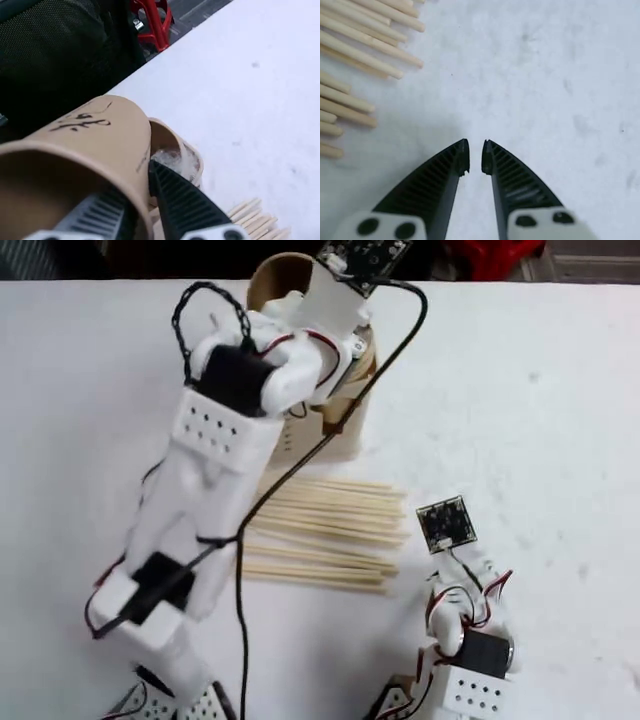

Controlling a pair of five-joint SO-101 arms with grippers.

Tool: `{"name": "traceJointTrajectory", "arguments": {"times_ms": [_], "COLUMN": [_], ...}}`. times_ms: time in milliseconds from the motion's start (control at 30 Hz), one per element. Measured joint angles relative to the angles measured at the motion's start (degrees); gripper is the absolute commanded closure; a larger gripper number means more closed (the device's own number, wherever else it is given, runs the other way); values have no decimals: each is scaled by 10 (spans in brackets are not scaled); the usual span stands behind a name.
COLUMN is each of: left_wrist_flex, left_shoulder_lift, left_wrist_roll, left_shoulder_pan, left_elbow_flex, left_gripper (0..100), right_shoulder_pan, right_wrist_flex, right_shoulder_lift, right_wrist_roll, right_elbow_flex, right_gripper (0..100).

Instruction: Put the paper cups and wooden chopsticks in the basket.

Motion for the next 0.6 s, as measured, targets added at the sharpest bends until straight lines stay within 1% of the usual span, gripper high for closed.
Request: {"name": "traceJointTrajectory", "arguments": {"times_ms": [167, 267, 333, 400, 600], "left_wrist_flex": [62, 88, 98, 108, 117], "left_shoulder_lift": [54, 70, 76, 78, 81], "left_wrist_roll": [0, 0, 0, 0, 0], "left_shoulder_pan": [1, 1, 1, 1, 1], "left_elbow_flex": [-88, -120, -132, -135, -135], "left_gripper": [975, 924, 873, 847, 846], "right_shoulder_pan": [0, 0, 0, 0, 0], "right_wrist_flex": [0, 0, 0, 0, 0], "right_shoulder_lift": [0, 0, 0, 0, 0], "right_wrist_roll": [0, 0, 0, 0, 0], "right_elbow_flex": [0, 0, 0, 0, 0], "right_gripper": [939, 939, 939, 939, 939]}}
